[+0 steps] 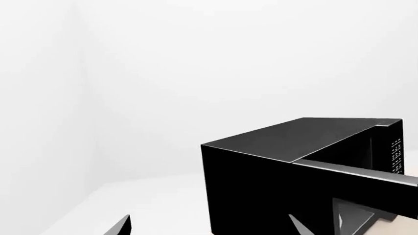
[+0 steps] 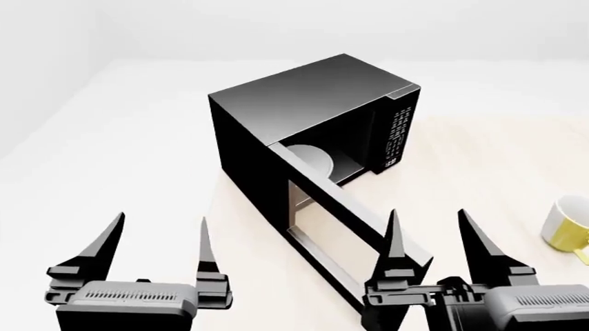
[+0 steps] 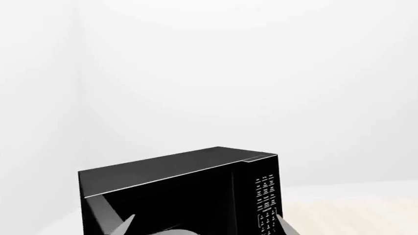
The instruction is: Close the microwave.
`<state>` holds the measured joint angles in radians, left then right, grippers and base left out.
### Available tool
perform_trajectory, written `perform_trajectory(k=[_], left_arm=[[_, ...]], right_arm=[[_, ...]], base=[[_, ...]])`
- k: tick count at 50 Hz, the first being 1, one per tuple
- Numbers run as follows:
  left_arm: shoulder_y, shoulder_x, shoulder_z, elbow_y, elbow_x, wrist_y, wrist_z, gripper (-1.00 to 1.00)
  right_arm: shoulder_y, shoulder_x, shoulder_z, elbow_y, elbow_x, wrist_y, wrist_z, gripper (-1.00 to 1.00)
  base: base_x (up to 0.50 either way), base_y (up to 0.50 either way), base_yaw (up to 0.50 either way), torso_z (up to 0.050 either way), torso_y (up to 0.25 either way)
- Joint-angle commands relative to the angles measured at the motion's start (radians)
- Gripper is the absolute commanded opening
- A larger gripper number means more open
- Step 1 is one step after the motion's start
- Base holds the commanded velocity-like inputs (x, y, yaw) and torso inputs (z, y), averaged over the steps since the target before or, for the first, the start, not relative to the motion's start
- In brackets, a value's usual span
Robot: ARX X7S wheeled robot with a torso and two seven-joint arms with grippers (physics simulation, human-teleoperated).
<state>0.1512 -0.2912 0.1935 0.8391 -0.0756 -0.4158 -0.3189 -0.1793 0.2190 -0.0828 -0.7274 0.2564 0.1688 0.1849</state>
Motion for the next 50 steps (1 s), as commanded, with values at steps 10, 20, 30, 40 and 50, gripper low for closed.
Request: perform_trajectory(k=[10, 20, 30, 40, 50], left_arm=[[-0.002, -0.009, 0.011, -0.006, -0.005, 0.007, -0.011, 1.0], [0.0, -0.015, 0.007, -0.001, -0.009, 0.004, -0.019, 1.0], [0.004, -0.023, 0.007, -0.004, -0.01, 0.012, -0.023, 1.0], [0.003, -0.029, 0.007, 0.006, -0.014, 0.002, -0.028, 1.0], [0.007, -0.036, -0.008, 0.002, -0.024, 0.01, -0.034, 1.0]], right_arm=[[0.001, 0.017, -0.008, -0.009, 0.001, 0.008, 0.023, 1.0], [0.018, 0.033, 0.0, -0.06, 0.028, 0.077, 0.06, 1.0], [0.047, 0.052, 0.006, -0.115, 0.051, 0.154, 0.098, 1.0], [0.094, 0.076, -0.022, -0.179, 0.058, 0.243, 0.126, 1.0], [0.199, 0.106, -0.075, -0.248, 0.072, 0.378, 0.141, 1.0]], base=[[0.38, 0.0, 0.0, 0.0, 0.0], [0.0, 0.0, 0.0, 0.0, 0.0], [0.0, 0.0, 0.0, 0.0, 0.0], [0.0, 0.0, 0.0, 0.0, 0.0], [0.0, 0.0, 0.0, 0.0, 0.0]])
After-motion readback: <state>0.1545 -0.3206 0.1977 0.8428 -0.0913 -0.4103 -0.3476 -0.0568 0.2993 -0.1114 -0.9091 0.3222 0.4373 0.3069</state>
